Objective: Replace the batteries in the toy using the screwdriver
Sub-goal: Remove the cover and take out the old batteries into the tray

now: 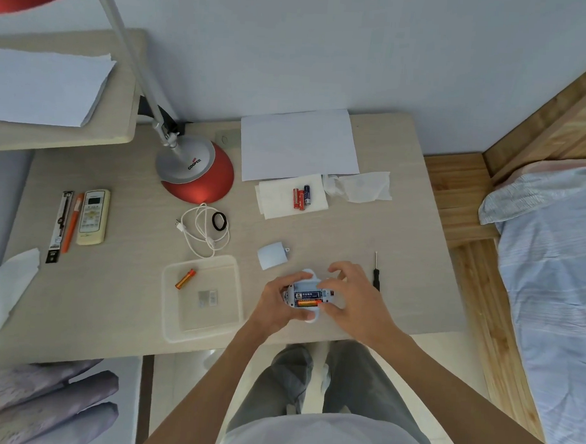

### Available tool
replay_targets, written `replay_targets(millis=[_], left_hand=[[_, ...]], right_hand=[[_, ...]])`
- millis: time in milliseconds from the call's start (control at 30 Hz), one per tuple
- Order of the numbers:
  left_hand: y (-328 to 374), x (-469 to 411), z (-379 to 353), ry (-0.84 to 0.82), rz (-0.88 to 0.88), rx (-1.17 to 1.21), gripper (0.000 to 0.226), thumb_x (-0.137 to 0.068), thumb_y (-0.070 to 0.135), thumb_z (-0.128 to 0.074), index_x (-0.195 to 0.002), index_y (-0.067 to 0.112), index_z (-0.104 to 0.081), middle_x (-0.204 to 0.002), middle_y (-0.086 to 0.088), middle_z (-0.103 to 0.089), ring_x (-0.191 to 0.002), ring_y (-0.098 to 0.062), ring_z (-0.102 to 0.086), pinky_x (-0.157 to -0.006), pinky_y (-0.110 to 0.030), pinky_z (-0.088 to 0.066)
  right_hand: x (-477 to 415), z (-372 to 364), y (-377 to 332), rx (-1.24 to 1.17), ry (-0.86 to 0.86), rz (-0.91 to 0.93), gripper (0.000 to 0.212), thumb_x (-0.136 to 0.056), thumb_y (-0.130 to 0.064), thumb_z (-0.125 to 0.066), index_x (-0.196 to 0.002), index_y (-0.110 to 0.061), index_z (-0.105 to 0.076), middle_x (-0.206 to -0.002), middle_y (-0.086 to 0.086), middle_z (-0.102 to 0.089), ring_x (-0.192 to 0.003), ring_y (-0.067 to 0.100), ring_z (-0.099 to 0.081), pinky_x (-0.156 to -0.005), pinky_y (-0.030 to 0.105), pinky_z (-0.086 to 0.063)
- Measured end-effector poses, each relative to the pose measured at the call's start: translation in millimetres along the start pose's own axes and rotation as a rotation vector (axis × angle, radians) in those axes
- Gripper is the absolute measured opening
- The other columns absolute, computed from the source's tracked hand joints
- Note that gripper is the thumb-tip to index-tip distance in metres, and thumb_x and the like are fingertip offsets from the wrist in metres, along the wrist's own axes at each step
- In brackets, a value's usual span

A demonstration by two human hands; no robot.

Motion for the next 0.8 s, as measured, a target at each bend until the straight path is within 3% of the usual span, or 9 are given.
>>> replay_targets(millis=[133,233,333,467,567,700,800], left_hand=[[4,2,-1,0.019,0.008,0.040,0.078,-0.059,-0.001,-0.101,-0.128,0.020,-0.073,-0.120,-0.005,-0.076,-0.107,-0.022,-0.076,-0.095,-0.046,-0.064],[5,3,-2,0.034,0.003,0.064,0.079,-0.057,-0.004,-0.101,-0.127,0.019,-0.074,-0.117,-0.005,-0.077,-0.105,-0.023,-0.076,-0.097,-0.045,-0.064],[7,3,-1,0.040,-0.005,0.068,0.080,-0.054,-0.008,-0.099,-0.125,0.019,-0.076,-0.114,0.000,-0.079,-0.104,-0.018,-0.076,-0.096,-0.042,-0.064],[8,4,-1,0.044,-0.019,0.056,0.078,-0.055,-0.009,-0.099,-0.124,0.018,-0.077,-0.111,0.002,-0.080,-0.103,-0.017,-0.076,-0.093,-0.041,-0.065],[9,4,0,0.049,-0.021,0.066,0.077,-0.056,-0.009,-0.099,-0.125,0.017,-0.077,-0.111,0.004,-0.079,-0.105,-0.019,-0.076,-0.093,-0.042,-0.065],[12,6,-2,0.049,-0.031,0.049,0.075,-0.057,-0.010,-0.098,-0.124,0.017,-0.077,-0.106,0.018,-0.078,-0.101,-0.010,-0.076,-0.092,-0.035,-0.065],[15,7,-2,0.046,-0.052,0.049,0.075,-0.057,-0.011,-0.098,-0.122,0.020,-0.077,-0.106,0.018,-0.079,-0.101,-0.010,-0.076,-0.091,-0.031,-0.064]], right_hand=[[-14,-4,-4,-0.108,0.056,-0.128,0.037,-0.081,-0.043,-0.085,-0.113,-0.031,-0.069,-0.125,-0.012,-0.050,-0.117,0.006,-0.046,-0.089,0.027,-0.056],[-20,-16,-6,-0.138,0.050,-0.248,0.050,-0.076,-0.044,-0.086,-0.116,-0.029,-0.062,-0.114,-0.013,-0.050,-0.109,0.010,-0.051,-0.083,0.031,-0.057],[-21,-28,-6,-0.161,0.010,-0.336,0.048,-0.074,-0.049,-0.084,-0.110,-0.028,-0.061,-0.104,-0.011,-0.054,-0.098,0.011,-0.056,-0.078,0.035,-0.057],[-22,-34,-5,-0.199,-0.010,-0.379,0.035,-0.071,-0.048,-0.085,-0.090,-0.028,-0.064,-0.085,-0.009,-0.061,-0.076,0.013,-0.061,-0.065,0.035,-0.056],[-24,-33,-4,-0.187,-0.044,-0.384,0.032,-0.072,-0.049,-0.084,-0.087,-0.028,-0.065,-0.081,-0.007,-0.064,-0.070,0.010,-0.062,-0.061,0.032,-0.054],[-25,-33,-5,-0.192,-0.060,-0.380,0.031,-0.072,-0.051,-0.082,-0.083,-0.027,-0.064,-0.075,-0.007,-0.064,-0.065,0.010,-0.061,-0.054,0.025,-0.044],[-25,-33,-8,-0.223,-0.054,-0.375,0.031,-0.072,-0.047,-0.084,-0.081,-0.024,-0.064,-0.072,-0.005,-0.064,-0.063,0.012,-0.063,-0.053,0.026,-0.047]])
Point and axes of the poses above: each hand's wrist, its own x-axis away from the middle knuckle, its own z-axis out of the back of the hand, y = z × x, the point moved 7 cm from there along -x, towards the middle knuckle
